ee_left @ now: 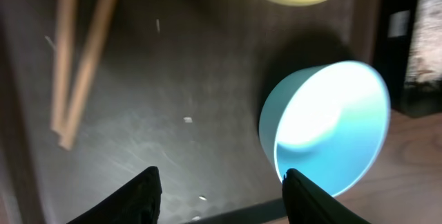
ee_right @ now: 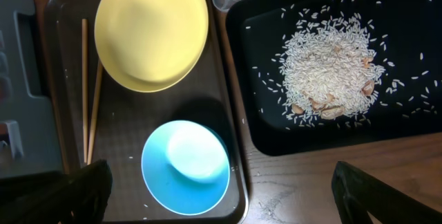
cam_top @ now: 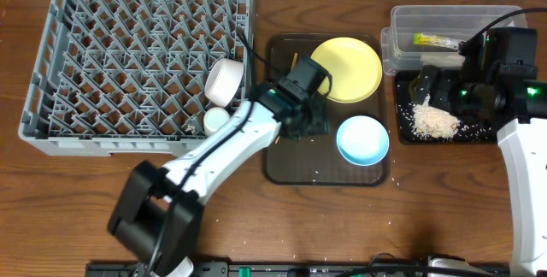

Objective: Sort waste into correct bins and load items into the dishwasher
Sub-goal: 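Move the left gripper back to the blue bowl on the tray, then grasp the rim of the blue bowl with the left gripper, then carry the blue bowl with the left gripper into the dish rack, then release the blue bowl and move the left gripper to the yellow plate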

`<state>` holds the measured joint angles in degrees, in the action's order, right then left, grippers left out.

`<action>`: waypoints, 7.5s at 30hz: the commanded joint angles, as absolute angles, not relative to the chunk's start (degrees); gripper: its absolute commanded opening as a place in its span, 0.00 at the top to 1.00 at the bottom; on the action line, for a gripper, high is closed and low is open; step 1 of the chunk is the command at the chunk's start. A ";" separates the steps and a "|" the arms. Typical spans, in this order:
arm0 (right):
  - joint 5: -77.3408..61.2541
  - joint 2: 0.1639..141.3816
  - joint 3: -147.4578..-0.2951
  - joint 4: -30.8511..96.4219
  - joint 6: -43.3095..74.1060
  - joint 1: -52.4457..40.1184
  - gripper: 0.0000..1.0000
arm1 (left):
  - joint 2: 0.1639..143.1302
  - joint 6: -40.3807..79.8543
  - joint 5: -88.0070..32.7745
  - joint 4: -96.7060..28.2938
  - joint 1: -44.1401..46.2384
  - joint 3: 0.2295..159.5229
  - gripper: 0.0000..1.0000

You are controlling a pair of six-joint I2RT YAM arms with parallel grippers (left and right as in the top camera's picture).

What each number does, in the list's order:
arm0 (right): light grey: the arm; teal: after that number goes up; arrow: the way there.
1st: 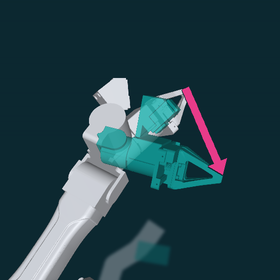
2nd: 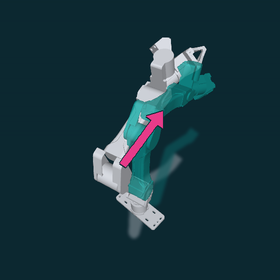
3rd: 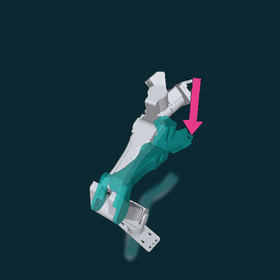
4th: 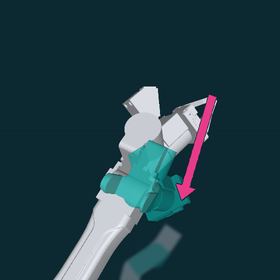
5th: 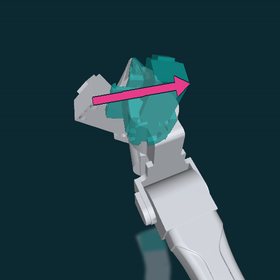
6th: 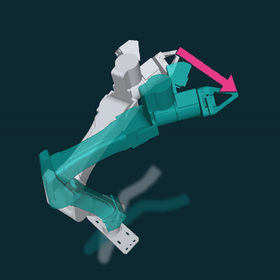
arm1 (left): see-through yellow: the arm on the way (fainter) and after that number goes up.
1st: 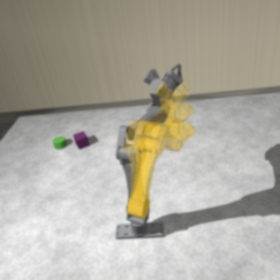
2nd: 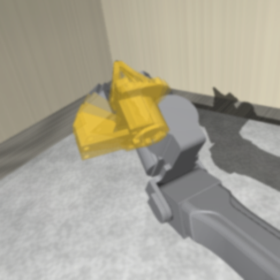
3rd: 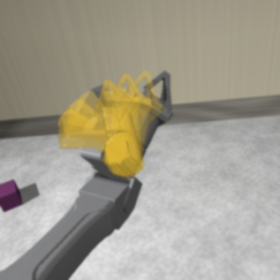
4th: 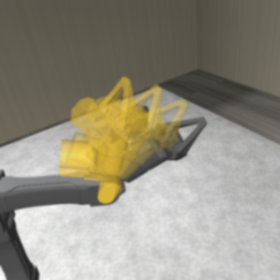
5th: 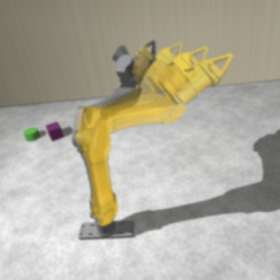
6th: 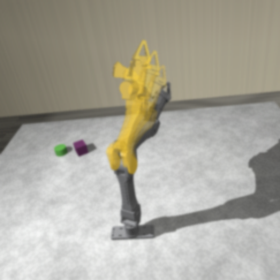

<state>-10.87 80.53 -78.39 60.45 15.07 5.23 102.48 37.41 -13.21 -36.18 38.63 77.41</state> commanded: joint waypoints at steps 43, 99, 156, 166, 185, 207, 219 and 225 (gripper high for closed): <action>-10.74 80.79 -78.96 60.53 15.64 5.61 0.01 | 111.33 46.35 -12.32 -32.56 42.30 77.14 0.93; -10.74 80.79 -78.96 60.51 15.64 5.61 0.01 | 120.42 -12.36 63.81 -27.05 17.21 108.66 0.93; -10.74 80.79 -78.96 60.51 15.64 5.61 0.01 | 129.12 -5.30 69.71 -24.40 26.22 102.43 0.62; -10.74 80.79 -78.96 60.51 15.64 5.61 0.01 | 129.12 -7.46 69.71 -24.75 26.65 102.45 0.21; -10.74 80.79 -78.96 60.51 15.64 5.61 0.01 | 123.35 -4.58 50.35 -25.85 30.30 103.09 0.12; -10.74 80.79 -78.96 60.53 15.64 5.61 0.01 | 104.01 35.16 -7.05 -50.65 31.53 100.79 0.33; -10.74 80.79 -78.96 60.51 15.64 5.61 0.01 | 115.98 49.06 -4.43 -41.04 34.06 99.42 0.37; -10.74 80.79 -78.96 60.53 15.64 5.61 0.01 | 122.93 57.34 -2.33 -37.78 34.06 99.42 0.40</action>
<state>-10.85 80.53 -78.39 60.45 15.09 5.23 119.28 51.35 -4.38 -39.31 33.98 99.59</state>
